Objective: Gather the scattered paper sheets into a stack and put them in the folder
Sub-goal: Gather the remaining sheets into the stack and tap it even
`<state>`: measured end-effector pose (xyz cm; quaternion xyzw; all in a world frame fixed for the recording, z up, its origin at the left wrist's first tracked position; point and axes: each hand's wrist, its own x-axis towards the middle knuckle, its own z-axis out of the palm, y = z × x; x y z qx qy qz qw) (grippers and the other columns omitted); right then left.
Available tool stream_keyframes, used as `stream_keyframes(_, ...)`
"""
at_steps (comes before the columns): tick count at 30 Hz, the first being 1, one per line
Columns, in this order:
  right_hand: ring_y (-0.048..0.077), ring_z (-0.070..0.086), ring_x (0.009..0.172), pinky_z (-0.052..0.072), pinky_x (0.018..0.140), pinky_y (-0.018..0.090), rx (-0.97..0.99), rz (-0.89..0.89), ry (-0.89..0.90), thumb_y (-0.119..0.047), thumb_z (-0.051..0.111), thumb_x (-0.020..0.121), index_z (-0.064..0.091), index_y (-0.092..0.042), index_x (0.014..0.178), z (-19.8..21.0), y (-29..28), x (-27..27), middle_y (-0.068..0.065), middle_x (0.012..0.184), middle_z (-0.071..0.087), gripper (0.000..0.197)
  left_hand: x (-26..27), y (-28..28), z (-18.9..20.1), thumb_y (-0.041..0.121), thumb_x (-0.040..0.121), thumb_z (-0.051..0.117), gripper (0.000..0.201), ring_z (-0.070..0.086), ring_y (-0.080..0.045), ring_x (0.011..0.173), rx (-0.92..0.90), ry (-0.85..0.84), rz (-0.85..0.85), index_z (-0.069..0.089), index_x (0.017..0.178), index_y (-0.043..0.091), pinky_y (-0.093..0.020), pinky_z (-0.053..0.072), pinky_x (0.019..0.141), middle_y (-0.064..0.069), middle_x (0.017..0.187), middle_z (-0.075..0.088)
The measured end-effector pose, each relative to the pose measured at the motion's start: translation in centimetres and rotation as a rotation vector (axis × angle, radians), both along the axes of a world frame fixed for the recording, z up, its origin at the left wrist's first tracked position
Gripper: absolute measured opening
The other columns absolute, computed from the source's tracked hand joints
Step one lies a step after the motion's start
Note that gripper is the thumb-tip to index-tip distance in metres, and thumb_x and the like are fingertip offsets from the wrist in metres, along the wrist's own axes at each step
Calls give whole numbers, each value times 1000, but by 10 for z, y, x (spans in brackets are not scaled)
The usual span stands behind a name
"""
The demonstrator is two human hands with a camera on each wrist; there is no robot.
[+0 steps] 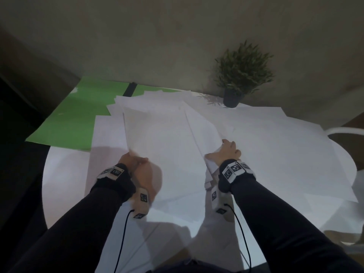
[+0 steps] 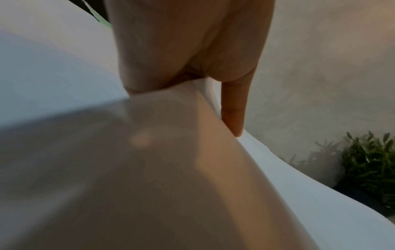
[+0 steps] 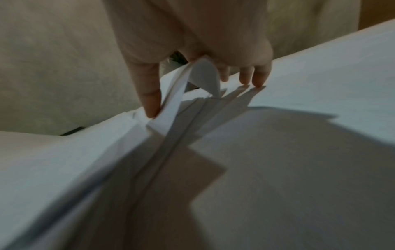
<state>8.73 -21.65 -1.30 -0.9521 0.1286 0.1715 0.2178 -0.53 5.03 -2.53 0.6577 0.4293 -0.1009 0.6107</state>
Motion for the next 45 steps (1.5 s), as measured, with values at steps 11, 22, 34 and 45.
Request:
stream_keyframes(11,32,57,114,46,97,35,235,-172,219,-31,76,76,43,5,132,15,-11,38,16,124,58,74,9,-1,9,-1,77,69,14,58,-34,92,1,70,-46,59,86,-1,-42,48,89,-18,94,63)
stream_keyframes(22,34,51,120,41,96,30,231,46,-280,-8,58,89,53,0,125,62,3,39,19,129,56,38,8,1,-4,5,72,76,25,62,-39,99,-6,30,0,61,91,-2,-48,49,95,-24,106,66)
stream_keyframes(34,10,55,80,48,88,29,1103,-333,-601,0,60,86,51,-7,126,167,9,37,-9,84,54,41,1,4,-19,6,68,79,26,63,-40,98,-74,28,87,62,85,-2,-52,50,93,-23,103,66)
stream_keyframes(45,34,52,121,45,99,37,627,-317,-98,-1,65,82,39,2,138,41,16,-1,19,136,50,62,3,4,-22,59,88,47,74,53,-39,118,-69,5,214,52,126,-4,-49,41,104,-20,128,57)
